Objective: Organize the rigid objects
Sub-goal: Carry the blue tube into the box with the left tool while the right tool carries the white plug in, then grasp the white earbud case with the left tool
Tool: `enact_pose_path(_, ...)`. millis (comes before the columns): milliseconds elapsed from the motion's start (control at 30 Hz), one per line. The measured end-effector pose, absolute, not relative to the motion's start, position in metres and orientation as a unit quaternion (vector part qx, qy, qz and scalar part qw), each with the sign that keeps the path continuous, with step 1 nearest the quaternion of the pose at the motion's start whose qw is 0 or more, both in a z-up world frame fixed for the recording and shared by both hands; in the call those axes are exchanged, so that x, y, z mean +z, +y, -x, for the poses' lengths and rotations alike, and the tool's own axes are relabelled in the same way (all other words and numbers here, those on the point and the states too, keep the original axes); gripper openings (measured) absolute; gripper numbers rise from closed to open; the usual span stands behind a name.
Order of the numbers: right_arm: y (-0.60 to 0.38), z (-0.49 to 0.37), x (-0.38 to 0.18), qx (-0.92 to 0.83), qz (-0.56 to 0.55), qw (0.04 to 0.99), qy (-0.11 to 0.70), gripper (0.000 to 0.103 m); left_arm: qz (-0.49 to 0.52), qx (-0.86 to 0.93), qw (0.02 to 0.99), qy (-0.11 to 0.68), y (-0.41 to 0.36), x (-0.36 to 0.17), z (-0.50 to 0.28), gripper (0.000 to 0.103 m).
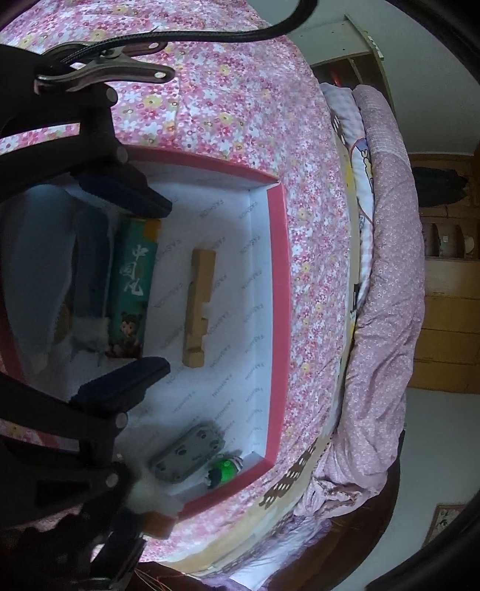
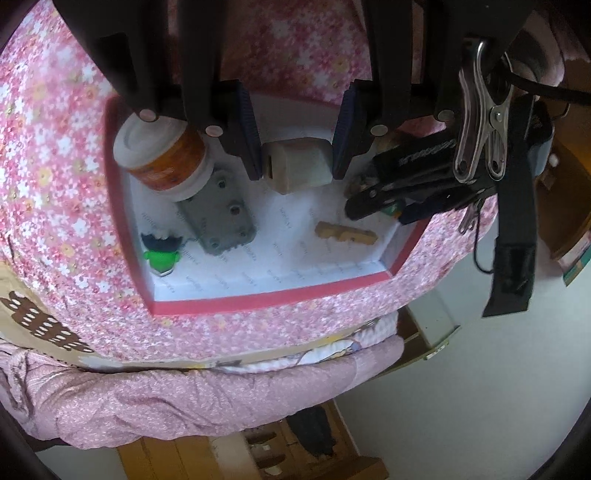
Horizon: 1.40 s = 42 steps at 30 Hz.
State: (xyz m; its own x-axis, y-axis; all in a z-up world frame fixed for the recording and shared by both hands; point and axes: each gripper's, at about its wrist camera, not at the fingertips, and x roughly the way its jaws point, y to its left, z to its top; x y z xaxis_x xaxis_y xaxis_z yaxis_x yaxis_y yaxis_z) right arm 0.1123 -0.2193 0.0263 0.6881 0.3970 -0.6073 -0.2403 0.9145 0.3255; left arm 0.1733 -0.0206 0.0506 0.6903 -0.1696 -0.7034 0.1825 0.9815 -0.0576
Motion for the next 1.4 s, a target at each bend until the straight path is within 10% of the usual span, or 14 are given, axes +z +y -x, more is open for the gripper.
enact_pose_path(1400, -0.240, -0.034, 0.040, 0.168, -0.105, 0.923, 0.331, 0.046, -0.031, -0.092, 0.925, 0.367, -0.019, 0.086, -0.081, 0.081)
